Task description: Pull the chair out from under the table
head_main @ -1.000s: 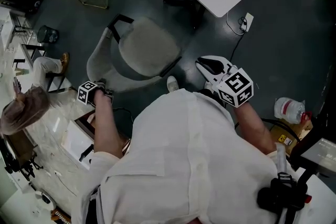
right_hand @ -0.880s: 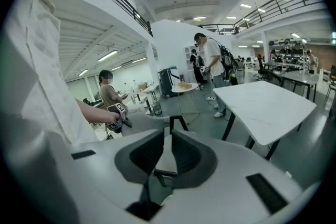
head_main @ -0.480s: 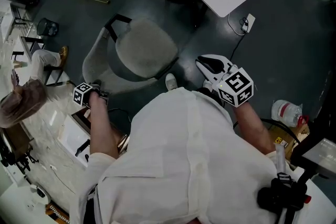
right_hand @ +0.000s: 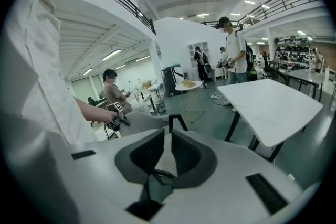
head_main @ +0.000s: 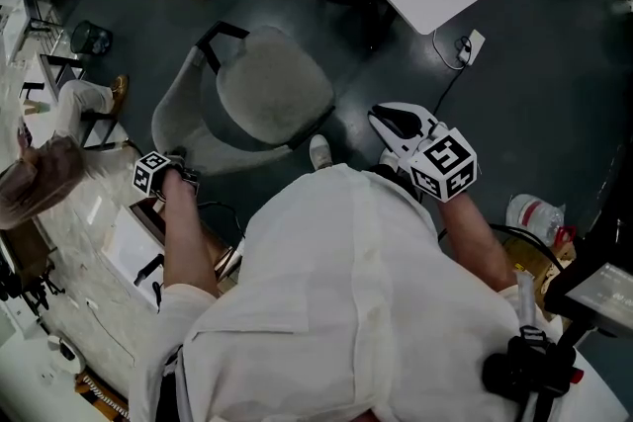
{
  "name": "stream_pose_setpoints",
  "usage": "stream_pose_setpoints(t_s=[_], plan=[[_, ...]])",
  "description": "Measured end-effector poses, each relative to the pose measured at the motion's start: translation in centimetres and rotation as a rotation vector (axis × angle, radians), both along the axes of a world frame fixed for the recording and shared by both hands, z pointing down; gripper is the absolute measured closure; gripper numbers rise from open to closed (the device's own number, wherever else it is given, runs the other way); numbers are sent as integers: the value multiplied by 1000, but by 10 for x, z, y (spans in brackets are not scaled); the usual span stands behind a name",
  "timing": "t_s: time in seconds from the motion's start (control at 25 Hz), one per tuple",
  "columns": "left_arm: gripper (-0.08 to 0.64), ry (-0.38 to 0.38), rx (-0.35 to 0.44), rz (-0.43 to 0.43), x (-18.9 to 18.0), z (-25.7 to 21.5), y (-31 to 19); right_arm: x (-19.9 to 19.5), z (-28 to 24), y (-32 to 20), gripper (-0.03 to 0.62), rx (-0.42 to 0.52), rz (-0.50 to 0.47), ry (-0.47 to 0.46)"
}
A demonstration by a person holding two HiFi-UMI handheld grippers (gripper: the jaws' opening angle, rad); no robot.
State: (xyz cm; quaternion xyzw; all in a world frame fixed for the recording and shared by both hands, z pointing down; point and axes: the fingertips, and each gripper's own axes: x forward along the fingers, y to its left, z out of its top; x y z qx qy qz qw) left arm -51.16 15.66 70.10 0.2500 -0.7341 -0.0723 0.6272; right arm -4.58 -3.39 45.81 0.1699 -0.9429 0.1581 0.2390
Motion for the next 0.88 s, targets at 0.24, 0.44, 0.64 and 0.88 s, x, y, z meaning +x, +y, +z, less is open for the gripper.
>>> stream_pose_setpoints(t_s=[0.24, 0.44, 0.64, 0.88], plan=[[463, -13, -47, 36, -3, 0, 5, -1, 0, 1, 549, -2, -15, 0], [436, -123, -188, 112, -18, -7, 27, 0, 2, 7, 549, -4, -34, -13], [405, -325, -245, 173, -27, -37, 32, 19, 5, -1, 549, -7, -57, -33], [408, -572, -151, 274, 35, -118, -3, 54, -1, -15, 549, -20, -150, -37]])
